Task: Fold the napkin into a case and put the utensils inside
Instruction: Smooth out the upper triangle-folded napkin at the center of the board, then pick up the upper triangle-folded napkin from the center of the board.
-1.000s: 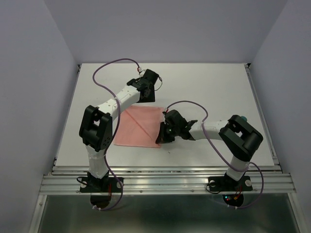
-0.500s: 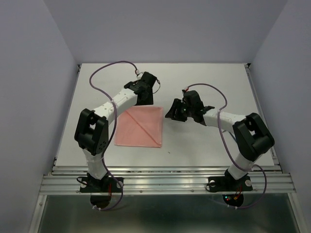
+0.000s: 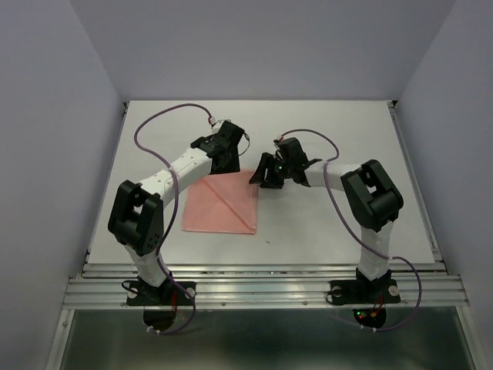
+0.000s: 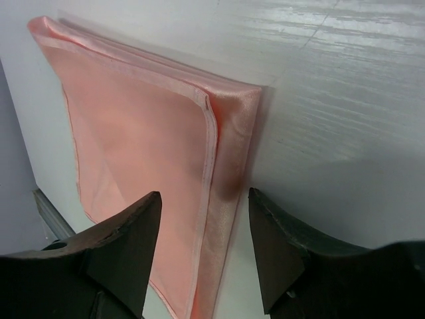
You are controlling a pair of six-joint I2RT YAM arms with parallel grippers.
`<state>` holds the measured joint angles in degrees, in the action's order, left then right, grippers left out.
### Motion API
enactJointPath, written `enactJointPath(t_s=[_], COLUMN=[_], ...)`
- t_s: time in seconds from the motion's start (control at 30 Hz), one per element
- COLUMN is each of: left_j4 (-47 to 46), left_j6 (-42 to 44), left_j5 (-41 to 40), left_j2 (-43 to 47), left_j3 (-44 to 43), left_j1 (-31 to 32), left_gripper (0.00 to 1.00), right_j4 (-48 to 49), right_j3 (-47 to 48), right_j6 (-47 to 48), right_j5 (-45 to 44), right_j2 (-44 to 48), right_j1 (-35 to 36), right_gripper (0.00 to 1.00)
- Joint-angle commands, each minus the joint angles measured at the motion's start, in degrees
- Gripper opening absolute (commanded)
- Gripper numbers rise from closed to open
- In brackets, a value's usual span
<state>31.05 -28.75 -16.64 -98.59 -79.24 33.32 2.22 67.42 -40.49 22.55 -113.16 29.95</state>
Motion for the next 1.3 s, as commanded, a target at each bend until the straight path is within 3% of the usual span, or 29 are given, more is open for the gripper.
enactJointPath(t_s=[0.0,0.13,0.2,0.27,0.33,0.37,0.4,0.47,0.53,0.63,0.87,1.27], left_j4=[-1.0,-1.0,-1.1,-1.2,-0.9,-0.8,-0.6,0.2,1.5,2.5,6.5,12.5], left_j6=[-0.4,-0.1,0.0,0.2,0.5,0.5,0.5,0.5,0.2,-0.3,-0.3,-0.9], left_j5=[-0.6,-0.4,-0.1,0.2,0.2,-0.1,-0.2,-0.3,-1.4,-1.7,-4.1,-11.4], left_j2=[2.7,2.3,2.0,1.8,1.2,0.9,0.3,-1.9,-4.8,-7.8,-18.2,-29.2], left_j3=[0.5,0.5,0.5,0.2,-0.4,-0.8,-1.9,-3.5,-6.4,-10.1,-19.9,-28.8], left_j1=[0.2,0.3,0.3,0.3,0.9,1.3,1.7,2.5,3.9,5.6,9.0,11.8], left_gripper=[0.60,0.60,0.60,0.60,0.60,0.60,0.60,0.60,0.60,0.61,0.77,0.67], right_j4=[2.5,2.8,3.0,3.1,2.8,2.8,2.8,2.4,1.8,1.5,-0.5,-2.1], right_j3=[1.8,2.2,2.1,1.7,1.1,0.6,-0.8,-2.5,-6.1,-11.0,-27.7,-35.1], right_j6=[-0.7,-1.3,-1.5,-1.7,-1.3,-1.2,-1.0,-0.6,-0.3,-1.0,-5.1,-7.6], right_j5=[1.6,0.9,0.2,-0.4,-1.1,-1.8,-3.3,-5.2,-8.5,-12.2,-18.4,-18.6], right_j2=[-2.6,-3.6,-3.6,-3.2,-1.5,-0.7,0.6,2.9,7.5,14.0,27.2,35.2], right_j1=[-0.2,-0.2,-0.2,-0.2,-0.2,-0.2,-0.2,-0.2,-0.7,-2.5,-7.1,-7.1], right_gripper=[0.59,0.51,0.33,0.26,0.34,0.47,0.69,0.81,0.86,0.87,0.88,0.89])
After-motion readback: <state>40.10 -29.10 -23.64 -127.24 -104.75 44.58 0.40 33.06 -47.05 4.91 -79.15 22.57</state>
